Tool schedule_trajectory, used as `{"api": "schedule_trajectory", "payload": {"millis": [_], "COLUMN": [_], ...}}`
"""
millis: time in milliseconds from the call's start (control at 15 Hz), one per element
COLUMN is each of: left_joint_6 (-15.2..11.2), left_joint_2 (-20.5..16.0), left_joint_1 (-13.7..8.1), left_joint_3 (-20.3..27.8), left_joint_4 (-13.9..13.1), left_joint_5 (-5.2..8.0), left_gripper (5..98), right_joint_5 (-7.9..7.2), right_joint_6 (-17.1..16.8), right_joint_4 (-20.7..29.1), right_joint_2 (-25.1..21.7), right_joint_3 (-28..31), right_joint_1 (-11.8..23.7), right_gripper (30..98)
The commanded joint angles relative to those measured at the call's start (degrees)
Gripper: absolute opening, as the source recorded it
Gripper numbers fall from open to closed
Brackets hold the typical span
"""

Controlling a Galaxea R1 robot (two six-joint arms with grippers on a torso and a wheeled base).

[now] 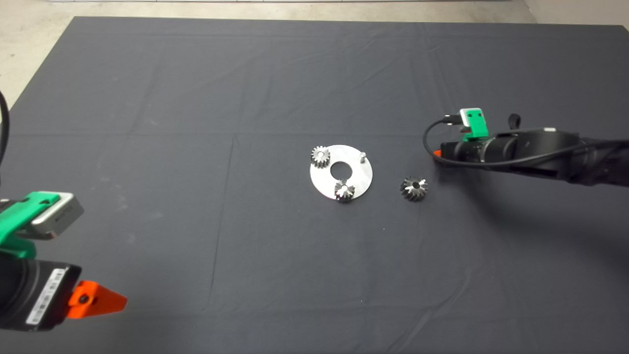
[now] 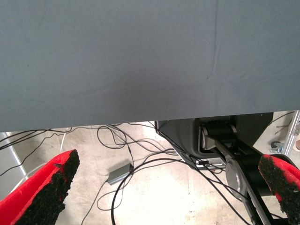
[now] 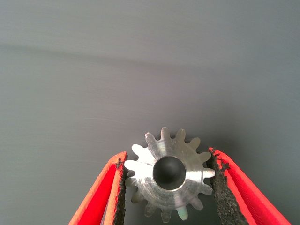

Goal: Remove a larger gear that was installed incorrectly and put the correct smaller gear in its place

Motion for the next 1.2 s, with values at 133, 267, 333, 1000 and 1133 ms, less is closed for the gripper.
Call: {"api": "schedule_trajectory", "payload": {"millis": [133, 267, 333, 1000, 1133], "left_joint_6": [-0.16, -0.16, -0.16, -0.16, -0.15], "left_joint_2": [-0.15, -0.15, -0.15, -0.07, -0.15], "left_joint_1": [-0.56, -0.56, -0.56, -0.56, -0.56], "left_joint_3": [0.36, 0.36, 0.36, 0.36, 0.36], "left_joint_4": [-1.02, -1.02, -1.02, -1.11, -1.11], "left_joint_5": [4.26, 4.26, 4.26, 4.26, 4.26], "left_gripper": [98.2, 98.2, 98.2, 98.2, 98.2], "right_joint_5": [-8.98, -8.98, -9.07, -8.89, -9.34], "right_joint_6": [-4.93, -4.67, -4.01, -3.3, -3.35], "right_joint_4": [10.28, 12.47, 12.7, 13.27, 13.01], "right_joint_2": [9.81, 10.59, 11.17, 15.69, 17.01], "right_joint_3": [2.99, 5.35, 6.46, 7.57, 7.65], "right_joint_1": [12.37, 12.85, 12.85, 12.32, 12.32], "right_gripper": [40.8, 40.8, 40.7, 40.5, 40.6]}}
